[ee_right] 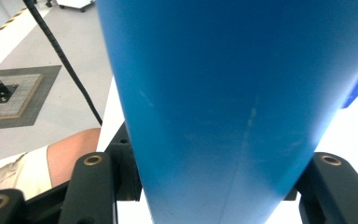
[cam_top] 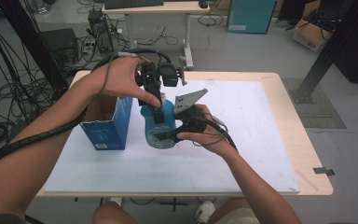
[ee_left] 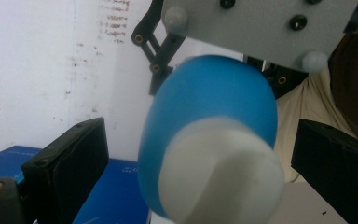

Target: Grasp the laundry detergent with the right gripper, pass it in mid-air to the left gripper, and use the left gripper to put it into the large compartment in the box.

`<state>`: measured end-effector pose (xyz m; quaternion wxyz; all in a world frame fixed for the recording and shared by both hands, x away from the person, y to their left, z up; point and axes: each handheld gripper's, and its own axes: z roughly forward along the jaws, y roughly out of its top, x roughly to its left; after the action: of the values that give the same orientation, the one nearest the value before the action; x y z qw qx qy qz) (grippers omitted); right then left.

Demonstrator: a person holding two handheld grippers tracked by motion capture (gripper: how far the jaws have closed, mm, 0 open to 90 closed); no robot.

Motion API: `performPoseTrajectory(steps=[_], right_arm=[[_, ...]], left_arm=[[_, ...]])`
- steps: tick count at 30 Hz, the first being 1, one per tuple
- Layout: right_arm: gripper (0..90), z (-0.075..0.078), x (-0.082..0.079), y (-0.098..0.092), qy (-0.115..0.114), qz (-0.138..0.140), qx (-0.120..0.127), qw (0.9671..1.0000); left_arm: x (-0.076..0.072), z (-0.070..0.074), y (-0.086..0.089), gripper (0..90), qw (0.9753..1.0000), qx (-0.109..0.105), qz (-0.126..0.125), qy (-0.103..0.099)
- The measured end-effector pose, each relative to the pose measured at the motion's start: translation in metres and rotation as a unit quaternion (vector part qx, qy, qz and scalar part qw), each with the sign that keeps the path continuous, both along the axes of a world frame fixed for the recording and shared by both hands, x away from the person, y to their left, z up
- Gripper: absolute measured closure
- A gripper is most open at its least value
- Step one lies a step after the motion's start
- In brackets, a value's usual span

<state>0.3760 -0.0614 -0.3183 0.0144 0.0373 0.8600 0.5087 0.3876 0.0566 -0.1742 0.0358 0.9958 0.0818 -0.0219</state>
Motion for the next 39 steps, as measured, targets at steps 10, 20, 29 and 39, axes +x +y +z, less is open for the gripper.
performPoseTrajectory(steps=[10, 20, 29, 39], right_arm=[[42.8, 0.0043, 0.0004, 0.0071, -0.004, 0.004, 0.0, 1.0], [42.8, 0.0051, 0.0008, 0.0034, -0.002, 0.002, -0.005, 1.0], [42.8, 0.0067, 0.0013, 0.0023, 0.003, 0.0, -0.001, 1.0], [42.8, 0.0089, 0.0012, 0.0034, 0.0, 0.003, 0.004, 1.0]], left_arm=[[-0.0031, -0.0024, 0.0022, 4.4, 1.0, 0.003, -0.006, -0.001], [-0.0048, -0.0024, -0.0023, 4.4, 0.9999, 0.004, -0.01, -0.001], [-0.0046, -0.0031, -0.0039, 4.4, 0.9999, 0.008, -0.013, 0.0], [-0.007, -0.0061, -0.0041, 4.4, 0.9999, 0.009, -0.006, 0.0]])
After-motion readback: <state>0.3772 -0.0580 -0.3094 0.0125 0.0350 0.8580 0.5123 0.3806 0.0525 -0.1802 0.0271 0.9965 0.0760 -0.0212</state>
